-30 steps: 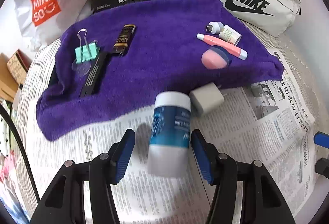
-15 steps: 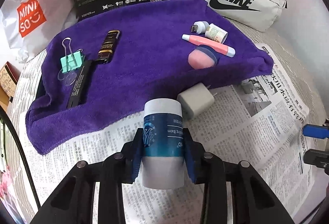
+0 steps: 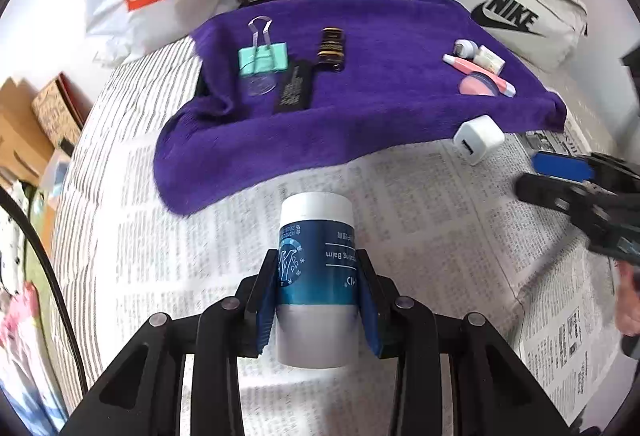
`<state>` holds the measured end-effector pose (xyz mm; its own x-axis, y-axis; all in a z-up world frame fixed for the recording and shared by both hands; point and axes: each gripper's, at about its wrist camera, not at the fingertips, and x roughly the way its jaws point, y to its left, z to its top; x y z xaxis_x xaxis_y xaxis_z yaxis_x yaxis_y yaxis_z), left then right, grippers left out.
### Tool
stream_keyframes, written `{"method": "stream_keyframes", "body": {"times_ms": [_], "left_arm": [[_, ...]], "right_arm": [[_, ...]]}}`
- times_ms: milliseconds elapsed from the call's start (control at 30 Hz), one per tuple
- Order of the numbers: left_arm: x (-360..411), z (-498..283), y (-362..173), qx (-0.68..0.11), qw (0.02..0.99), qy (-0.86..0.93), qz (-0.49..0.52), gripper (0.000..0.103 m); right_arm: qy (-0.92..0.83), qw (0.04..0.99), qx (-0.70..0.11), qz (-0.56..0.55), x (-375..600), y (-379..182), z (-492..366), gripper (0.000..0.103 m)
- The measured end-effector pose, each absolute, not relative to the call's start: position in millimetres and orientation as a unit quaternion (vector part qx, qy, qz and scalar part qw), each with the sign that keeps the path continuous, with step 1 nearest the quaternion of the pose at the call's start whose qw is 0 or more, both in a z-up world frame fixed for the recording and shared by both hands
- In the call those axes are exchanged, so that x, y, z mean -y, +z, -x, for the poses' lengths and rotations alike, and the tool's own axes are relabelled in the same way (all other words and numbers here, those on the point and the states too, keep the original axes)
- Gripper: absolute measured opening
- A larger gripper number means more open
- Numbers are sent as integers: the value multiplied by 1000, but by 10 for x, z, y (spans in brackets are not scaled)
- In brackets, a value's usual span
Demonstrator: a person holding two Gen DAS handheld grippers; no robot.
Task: Organize rigid objects
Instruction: 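Lower the left tool onto the white-blue deodorant stick and close it, then close the right tool on the white cube charger while the left tool holds the stick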
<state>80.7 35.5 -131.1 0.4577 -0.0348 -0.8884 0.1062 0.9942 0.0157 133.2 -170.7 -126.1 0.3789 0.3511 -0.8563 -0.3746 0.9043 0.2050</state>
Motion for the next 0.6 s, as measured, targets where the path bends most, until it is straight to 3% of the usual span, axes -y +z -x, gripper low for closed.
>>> {"method": "stream_keyframes", "body": {"times_ms": [433,533,600], "left_arm": [[-572,-792,-1282,-510,857,-74,24,34],[-583,-772,-1273,-508,858,-76,26,34],[-591,-759,-1272,-505,859,-77,27,34]], "right_arm": [[171,857,-482,60,1347,-1367,-1532,57],[168,862,-472,78,1318,-1372,-1492,44],[184,856,-478,76,1359,-1357,-1482,44]]}}
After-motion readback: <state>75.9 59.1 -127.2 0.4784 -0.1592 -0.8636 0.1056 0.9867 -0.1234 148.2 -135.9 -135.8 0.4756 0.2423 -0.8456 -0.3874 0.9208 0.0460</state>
